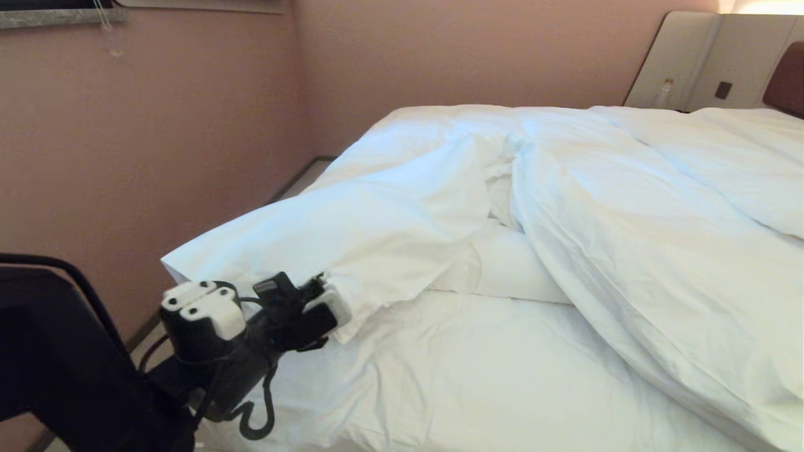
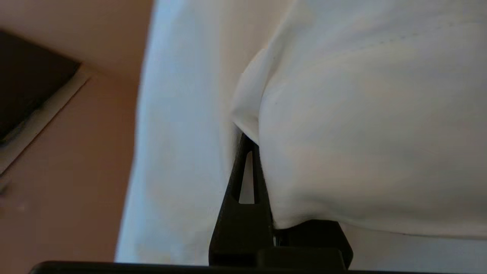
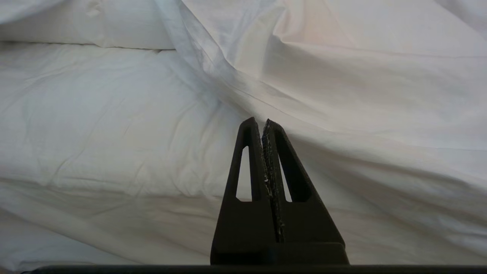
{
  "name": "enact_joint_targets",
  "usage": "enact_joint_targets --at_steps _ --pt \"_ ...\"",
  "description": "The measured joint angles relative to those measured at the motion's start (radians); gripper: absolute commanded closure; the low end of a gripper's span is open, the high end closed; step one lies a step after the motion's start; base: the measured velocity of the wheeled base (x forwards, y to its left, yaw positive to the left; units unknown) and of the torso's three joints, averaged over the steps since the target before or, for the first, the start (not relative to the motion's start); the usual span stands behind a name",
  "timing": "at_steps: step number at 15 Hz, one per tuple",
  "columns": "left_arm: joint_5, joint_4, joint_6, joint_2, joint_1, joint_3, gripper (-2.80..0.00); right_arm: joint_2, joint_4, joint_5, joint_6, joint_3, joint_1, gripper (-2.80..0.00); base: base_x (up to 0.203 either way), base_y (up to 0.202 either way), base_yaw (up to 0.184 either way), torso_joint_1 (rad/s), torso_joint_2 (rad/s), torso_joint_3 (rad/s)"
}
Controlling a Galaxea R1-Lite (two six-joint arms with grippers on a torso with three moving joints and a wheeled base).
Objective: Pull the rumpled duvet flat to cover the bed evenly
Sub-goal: Flatten the corners of the folded blanket
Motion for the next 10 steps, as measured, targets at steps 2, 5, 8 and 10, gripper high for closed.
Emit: enact_joint_targets --at_steps 2,5,8,10 --pt "0.005 0.000 -0.029 -0.072 0.044 0.007 0.00 0.000 0.000 0.001 0.000 0.000 0.000 0.00 0.000 0.000 0.000 0.000 0.00 0.000" --pt "0.008 0.000 -0.043 -0.190 0.113 0.038 0.00 0.000 -0.001 0.000 0.000 0.000 0.000 0.00 0.000 0.000 0.000 0.000 0.00 0.000" --pt "-0.003 0.000 -0.036 -0.300 0.141 0.133 0.00 0.000 -0.001 0.000 0.000 0.000 0.000 0.00 0.000 0.000 0.000 0.000 0.00 0.000" --pt "-0.025 0.001 -0.006 -0.370 0.145 0.206 0.00 0.000 0.000 0.001 0.000 0.000 0.000 0.00 0.000 0.000 0.000 0.000 0.00 0.000"
